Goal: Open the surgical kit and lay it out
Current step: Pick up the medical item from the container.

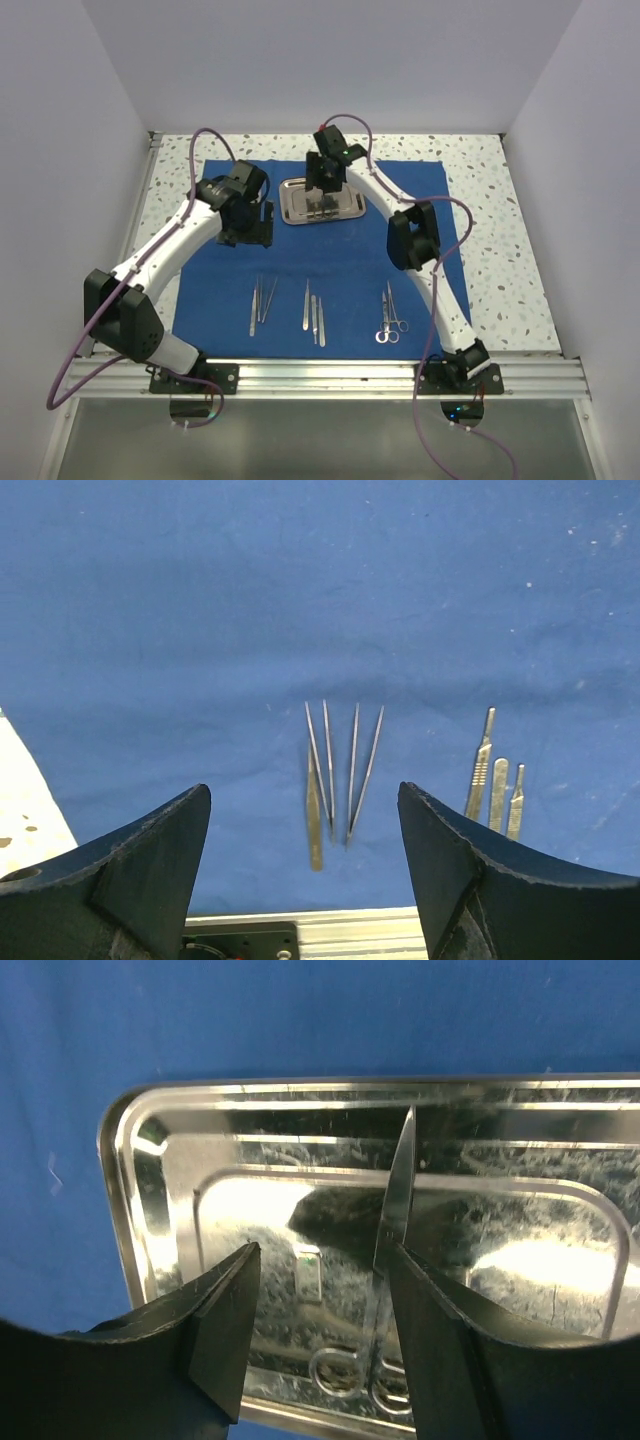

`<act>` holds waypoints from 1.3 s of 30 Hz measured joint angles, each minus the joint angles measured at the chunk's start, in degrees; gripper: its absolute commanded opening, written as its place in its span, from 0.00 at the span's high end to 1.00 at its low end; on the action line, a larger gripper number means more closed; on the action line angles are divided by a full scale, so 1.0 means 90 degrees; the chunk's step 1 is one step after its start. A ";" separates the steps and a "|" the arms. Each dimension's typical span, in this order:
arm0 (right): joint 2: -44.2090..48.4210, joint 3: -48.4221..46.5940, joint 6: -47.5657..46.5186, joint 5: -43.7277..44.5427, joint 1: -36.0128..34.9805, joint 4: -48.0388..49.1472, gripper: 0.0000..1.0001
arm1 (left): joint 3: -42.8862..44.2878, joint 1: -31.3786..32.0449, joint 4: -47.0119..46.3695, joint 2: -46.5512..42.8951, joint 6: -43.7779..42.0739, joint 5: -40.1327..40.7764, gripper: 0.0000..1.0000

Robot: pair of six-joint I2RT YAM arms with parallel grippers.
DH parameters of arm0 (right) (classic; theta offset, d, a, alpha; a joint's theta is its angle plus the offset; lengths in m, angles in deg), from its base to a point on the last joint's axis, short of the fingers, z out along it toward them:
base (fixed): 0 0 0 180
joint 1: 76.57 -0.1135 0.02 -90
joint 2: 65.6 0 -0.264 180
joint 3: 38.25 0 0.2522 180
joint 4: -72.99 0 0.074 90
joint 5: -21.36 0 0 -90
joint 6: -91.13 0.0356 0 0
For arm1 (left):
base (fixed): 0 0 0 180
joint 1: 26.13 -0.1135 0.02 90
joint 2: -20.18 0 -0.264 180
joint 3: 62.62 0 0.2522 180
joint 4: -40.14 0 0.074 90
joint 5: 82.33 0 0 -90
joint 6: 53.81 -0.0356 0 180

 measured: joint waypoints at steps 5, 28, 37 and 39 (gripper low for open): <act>-0.0274 -0.0340 0.0039 0.0556 -0.0027 -0.0151 0.47 | 0.0010 -0.0104 0.0019 0.0068 -0.0102 0.0046 0.21; 0.1367 0.2599 -0.0129 0.1712 -0.0551 -0.0085 0.91 | -0.0192 -0.0223 -0.0102 0.0146 -0.0214 0.0061 0.21; 0.1678 0.3009 0.0002 0.1542 -0.0639 -0.0471 0.59 | -0.0318 -0.0228 -0.0107 -0.0095 -0.0202 -0.0010 0.21; 0.1603 0.2858 0.0049 0.1503 -0.0678 -0.0823 0.57 | -0.0318 -0.0228 -0.0112 -0.0097 -0.0199 -0.0032 0.21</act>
